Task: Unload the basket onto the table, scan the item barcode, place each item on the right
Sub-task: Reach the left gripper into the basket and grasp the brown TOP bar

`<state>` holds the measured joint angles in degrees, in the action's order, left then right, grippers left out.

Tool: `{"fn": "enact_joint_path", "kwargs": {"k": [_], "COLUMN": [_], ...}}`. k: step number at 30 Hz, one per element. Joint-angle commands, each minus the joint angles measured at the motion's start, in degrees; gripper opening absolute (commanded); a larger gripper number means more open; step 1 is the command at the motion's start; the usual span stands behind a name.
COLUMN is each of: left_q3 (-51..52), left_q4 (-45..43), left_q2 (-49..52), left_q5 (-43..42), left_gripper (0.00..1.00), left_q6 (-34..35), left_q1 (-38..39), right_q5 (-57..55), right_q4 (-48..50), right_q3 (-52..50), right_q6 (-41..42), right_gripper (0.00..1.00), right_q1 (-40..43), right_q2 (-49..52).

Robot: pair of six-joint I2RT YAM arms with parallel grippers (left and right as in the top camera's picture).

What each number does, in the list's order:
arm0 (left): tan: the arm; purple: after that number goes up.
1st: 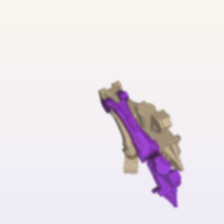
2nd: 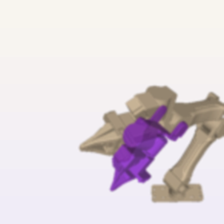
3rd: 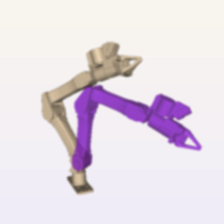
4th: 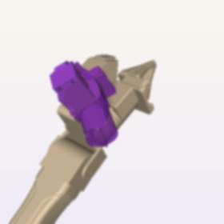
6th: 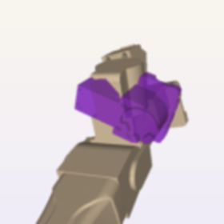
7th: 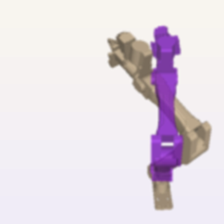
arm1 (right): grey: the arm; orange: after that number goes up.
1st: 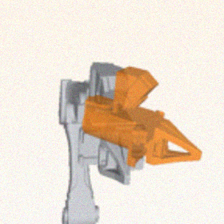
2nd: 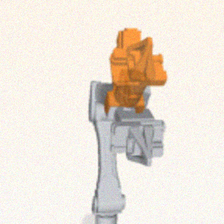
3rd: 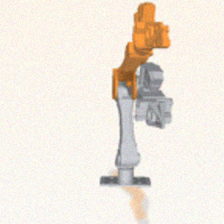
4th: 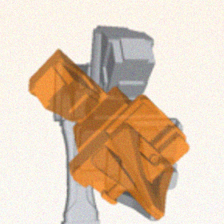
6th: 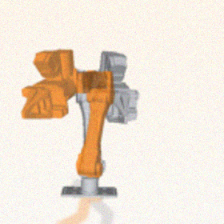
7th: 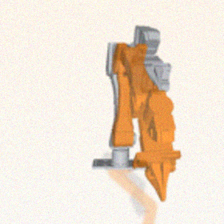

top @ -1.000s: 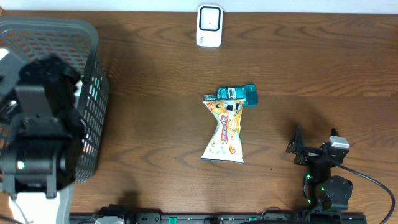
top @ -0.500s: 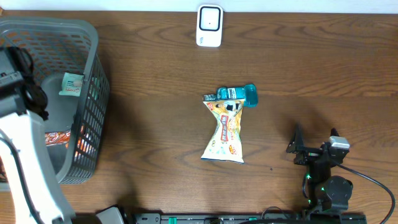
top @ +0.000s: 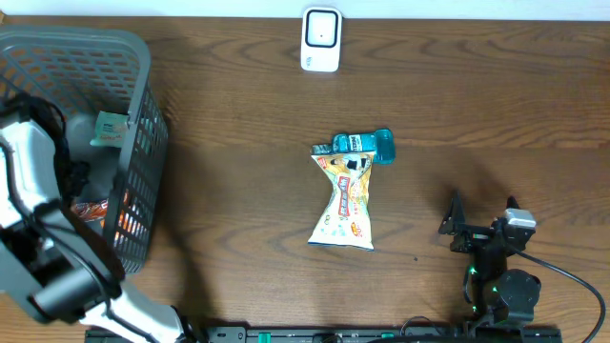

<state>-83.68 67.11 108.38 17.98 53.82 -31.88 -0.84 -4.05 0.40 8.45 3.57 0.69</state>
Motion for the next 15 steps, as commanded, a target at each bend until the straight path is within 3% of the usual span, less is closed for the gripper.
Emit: {"fn": "enact_joint_path", "kwargs": {"k": [1,7,10,12,15], "left_q3": [1.1,1.4,2.4,2.5,2.5], "left_q4": [-1.1,-1.6,-1.6,-0.9,0.2], "left_q2": [4.0,9.2,9.5,9.5,9.5], "left_q5": [-6.2,-11.3,-11.3,-11.3,-10.3], "left_gripper": [0.98,1.00,0.67,0.37,0.08], "left_q6": [0.7,0.7,0.7,0.7,0.5], "left_q1": [-0.6,-0.6,-0.6,-0.6,-0.6], "right_q5": [0.2,0.2,0.2,0.2,0.2], "right_q4": [-0.2,-0.2,-0.2,-0.2,-0.2], "right_q3": [-0.1,-0.1,-0.1,-0.1,-0.1], "right_q6": [-0.8,-0.8,-0.8,-0.8,-0.8], "right_gripper": [0.99,0.99,0.99,0.99,0.99], "right_q1": [0.2,0.2,0.2,0.2,0.2], "right_q2": [-0.3,-0.3,-0.3,-0.3,-0.3]}}
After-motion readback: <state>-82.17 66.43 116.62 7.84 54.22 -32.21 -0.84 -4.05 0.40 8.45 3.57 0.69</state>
